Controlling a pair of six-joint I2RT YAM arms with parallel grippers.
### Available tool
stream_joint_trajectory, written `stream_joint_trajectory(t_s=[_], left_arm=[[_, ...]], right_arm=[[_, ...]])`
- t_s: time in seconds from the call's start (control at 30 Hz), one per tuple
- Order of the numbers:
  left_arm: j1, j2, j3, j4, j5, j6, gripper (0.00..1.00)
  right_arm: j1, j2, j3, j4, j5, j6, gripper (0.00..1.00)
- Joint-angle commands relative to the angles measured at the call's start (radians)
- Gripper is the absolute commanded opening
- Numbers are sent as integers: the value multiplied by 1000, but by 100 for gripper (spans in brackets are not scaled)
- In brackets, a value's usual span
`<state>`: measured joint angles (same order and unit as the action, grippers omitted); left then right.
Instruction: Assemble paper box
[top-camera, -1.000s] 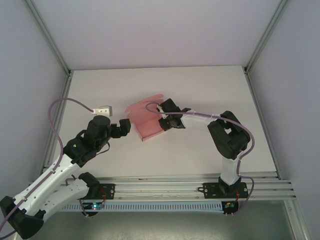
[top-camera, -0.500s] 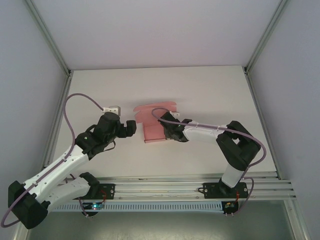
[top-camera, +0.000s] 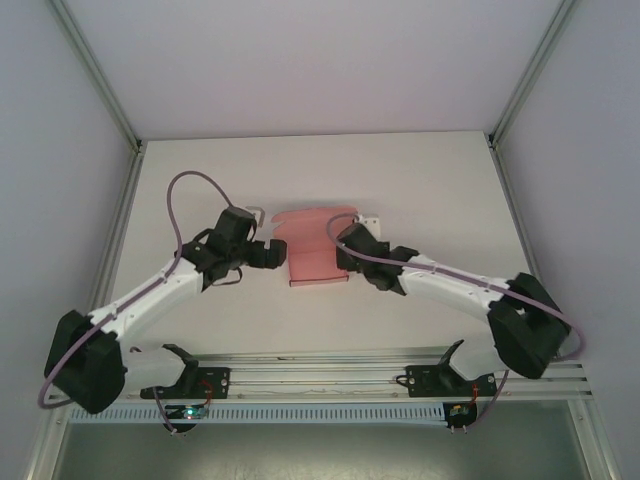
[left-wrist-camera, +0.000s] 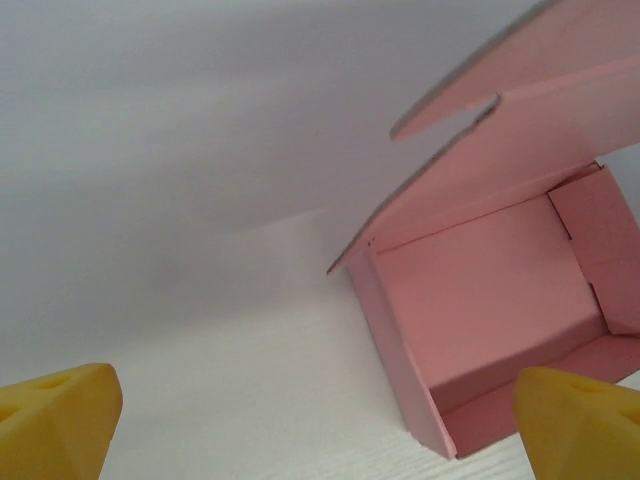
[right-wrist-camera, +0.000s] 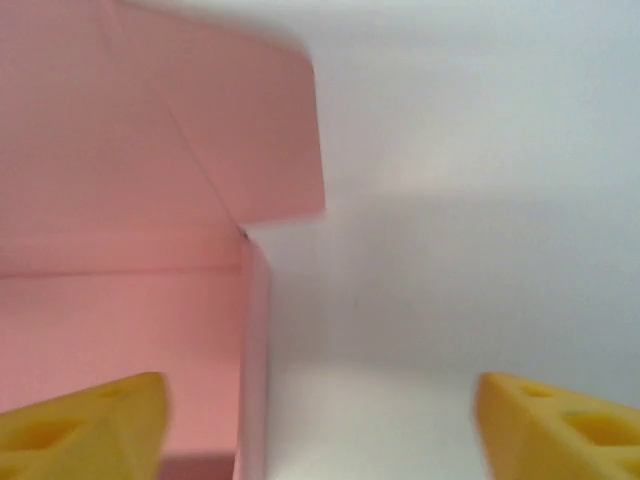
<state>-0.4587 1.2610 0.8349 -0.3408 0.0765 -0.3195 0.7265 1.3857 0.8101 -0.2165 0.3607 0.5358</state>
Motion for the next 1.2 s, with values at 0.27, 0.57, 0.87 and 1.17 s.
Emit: stream_joint_trajectory(t_s=[0.27, 0.57, 0.87, 1.17], left_arm=[[46, 172, 227, -60, 234, 325, 98], [46, 334, 353, -184, 234, 407, 88], [45, 391, 416, -222, 227, 406, 45], [34, 358, 417, -219, 168, 332, 0]], right_arm=[[-289, 95, 231, 12, -690, -767, 98], [-333, 264, 420, -162, -802, -889, 64], [-344, 297, 418, -208, -804, -919, 38], [-319, 262, 411, -212, -671, -832, 8]])
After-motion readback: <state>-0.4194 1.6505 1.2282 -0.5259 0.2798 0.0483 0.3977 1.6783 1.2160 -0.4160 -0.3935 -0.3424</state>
